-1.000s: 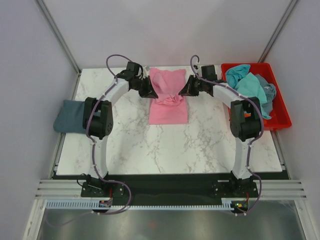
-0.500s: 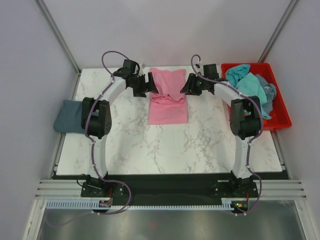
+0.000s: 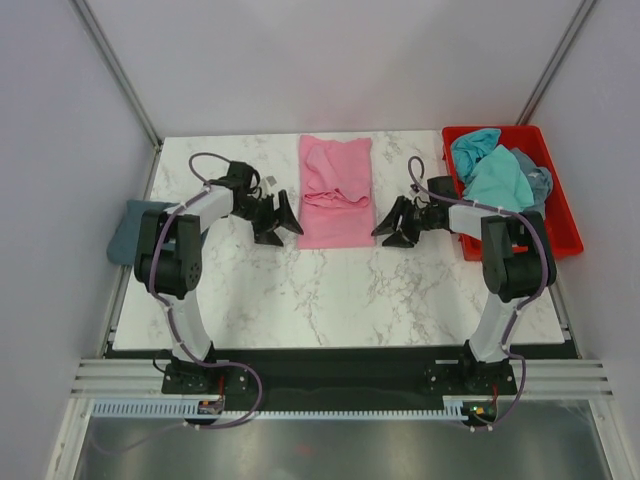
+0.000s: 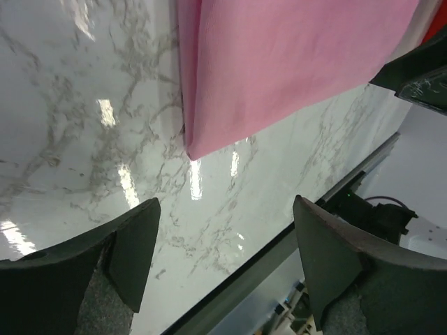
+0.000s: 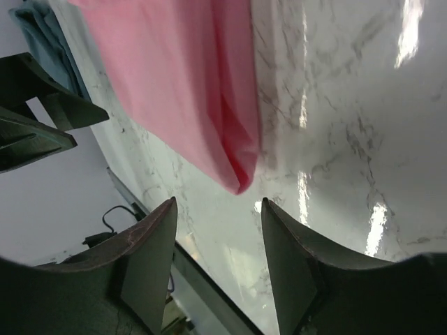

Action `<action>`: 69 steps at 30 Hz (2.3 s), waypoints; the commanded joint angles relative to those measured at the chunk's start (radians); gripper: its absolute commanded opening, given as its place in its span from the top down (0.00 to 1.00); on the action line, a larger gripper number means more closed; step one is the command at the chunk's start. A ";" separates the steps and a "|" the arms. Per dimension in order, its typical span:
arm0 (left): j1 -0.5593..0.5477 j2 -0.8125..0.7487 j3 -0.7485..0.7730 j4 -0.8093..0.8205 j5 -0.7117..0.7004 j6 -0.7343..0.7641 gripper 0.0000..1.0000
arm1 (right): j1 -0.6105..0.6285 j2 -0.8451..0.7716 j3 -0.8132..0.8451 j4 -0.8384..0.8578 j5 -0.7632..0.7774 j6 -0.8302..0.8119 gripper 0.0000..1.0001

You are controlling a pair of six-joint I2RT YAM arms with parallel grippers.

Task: Fold and stack the t-shirts
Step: Fold the tshirt

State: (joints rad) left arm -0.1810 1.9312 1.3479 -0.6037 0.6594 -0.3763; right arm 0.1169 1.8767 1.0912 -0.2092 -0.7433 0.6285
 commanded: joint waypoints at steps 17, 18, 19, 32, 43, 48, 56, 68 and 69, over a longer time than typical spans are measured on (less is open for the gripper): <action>-0.028 0.112 -0.055 0.130 0.143 -0.153 0.31 | 0.007 0.105 -0.013 0.128 -0.071 0.112 0.41; -0.032 0.114 -0.055 0.136 0.143 -0.154 0.31 | 0.009 0.108 -0.011 0.129 -0.070 0.112 0.41; -0.035 0.123 -0.052 0.134 0.144 -0.161 0.32 | 0.013 0.116 -0.008 0.133 -0.068 0.114 0.41; -0.060 0.178 -0.012 0.157 0.146 -0.184 0.52 | 0.078 0.216 0.087 0.165 -0.073 0.140 0.49; -0.058 0.144 -0.026 0.151 0.143 -0.184 0.98 | 0.066 0.148 0.032 0.152 -0.077 0.132 0.64; -0.058 0.111 -0.049 0.147 0.128 -0.184 0.98 | 0.056 0.113 -0.002 0.149 -0.070 0.123 0.64; -0.058 0.009 -0.101 0.153 0.123 -0.179 0.98 | 0.056 0.061 -0.027 0.157 -0.062 0.099 0.96; -0.061 -0.231 -0.135 0.111 0.151 -0.193 0.98 | 0.055 -0.171 -0.019 0.093 -0.091 0.092 1.00; -0.063 -0.251 -0.135 0.113 0.152 -0.199 0.98 | 0.055 -0.215 -0.019 0.088 -0.091 0.097 1.00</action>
State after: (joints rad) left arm -0.2382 1.7832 1.2186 -0.4831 0.7868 -0.5404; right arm 0.1745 1.7760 1.0672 -0.1081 -0.8131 0.7326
